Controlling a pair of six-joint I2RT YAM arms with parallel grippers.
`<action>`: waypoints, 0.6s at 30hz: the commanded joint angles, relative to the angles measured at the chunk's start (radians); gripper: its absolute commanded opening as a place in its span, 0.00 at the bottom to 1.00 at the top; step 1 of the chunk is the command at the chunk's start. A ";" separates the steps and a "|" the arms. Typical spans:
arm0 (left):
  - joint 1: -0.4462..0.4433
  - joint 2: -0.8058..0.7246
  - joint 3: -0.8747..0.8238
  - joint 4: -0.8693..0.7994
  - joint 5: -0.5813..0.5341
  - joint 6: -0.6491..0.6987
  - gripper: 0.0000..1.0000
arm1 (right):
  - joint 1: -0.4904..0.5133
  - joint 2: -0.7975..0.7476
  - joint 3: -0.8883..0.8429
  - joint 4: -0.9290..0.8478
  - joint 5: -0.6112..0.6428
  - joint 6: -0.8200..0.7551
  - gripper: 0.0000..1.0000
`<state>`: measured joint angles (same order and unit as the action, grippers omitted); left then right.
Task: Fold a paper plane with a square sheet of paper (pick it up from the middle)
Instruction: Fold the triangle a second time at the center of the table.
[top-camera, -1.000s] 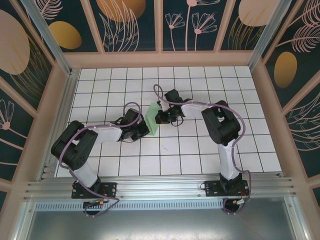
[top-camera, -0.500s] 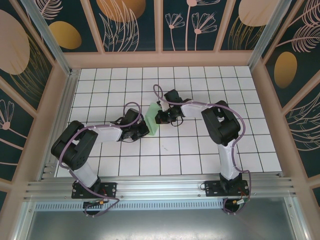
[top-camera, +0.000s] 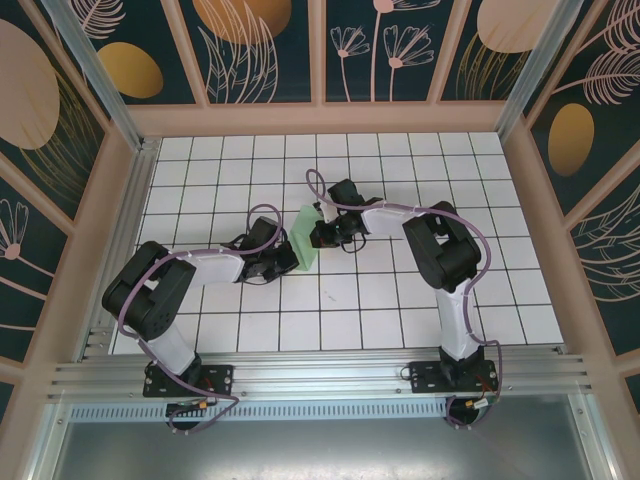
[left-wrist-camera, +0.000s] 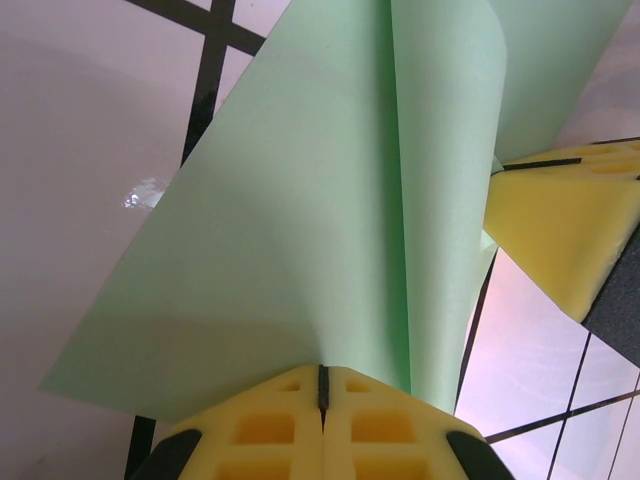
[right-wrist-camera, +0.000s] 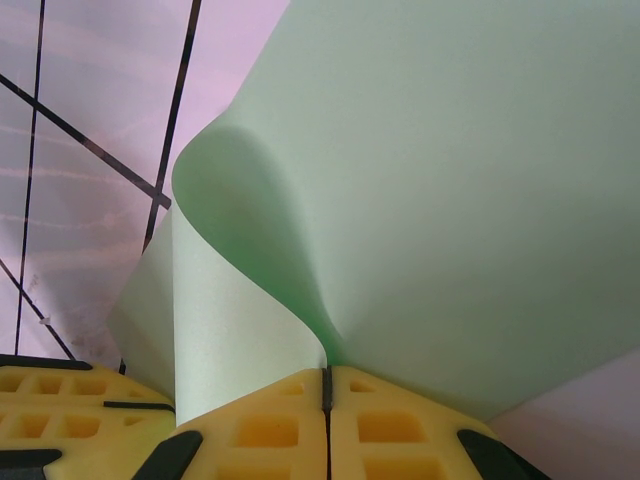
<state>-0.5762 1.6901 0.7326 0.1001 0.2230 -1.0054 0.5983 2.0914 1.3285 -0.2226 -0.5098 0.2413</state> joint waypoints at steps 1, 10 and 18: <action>-0.006 0.017 0.010 -0.041 -0.019 0.014 0.00 | -0.001 -0.024 -0.017 -0.039 0.070 -0.005 0.08; -0.008 0.017 0.011 -0.037 -0.019 0.013 0.00 | -0.001 -0.028 -0.028 -0.042 0.073 -0.007 0.08; -0.008 0.017 0.013 -0.037 -0.019 0.012 0.00 | -0.001 -0.052 -0.054 -0.034 0.071 0.010 0.08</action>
<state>-0.5766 1.6917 0.7334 0.1005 0.2230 -1.0058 0.6014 2.0754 1.3075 -0.2169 -0.4896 0.2432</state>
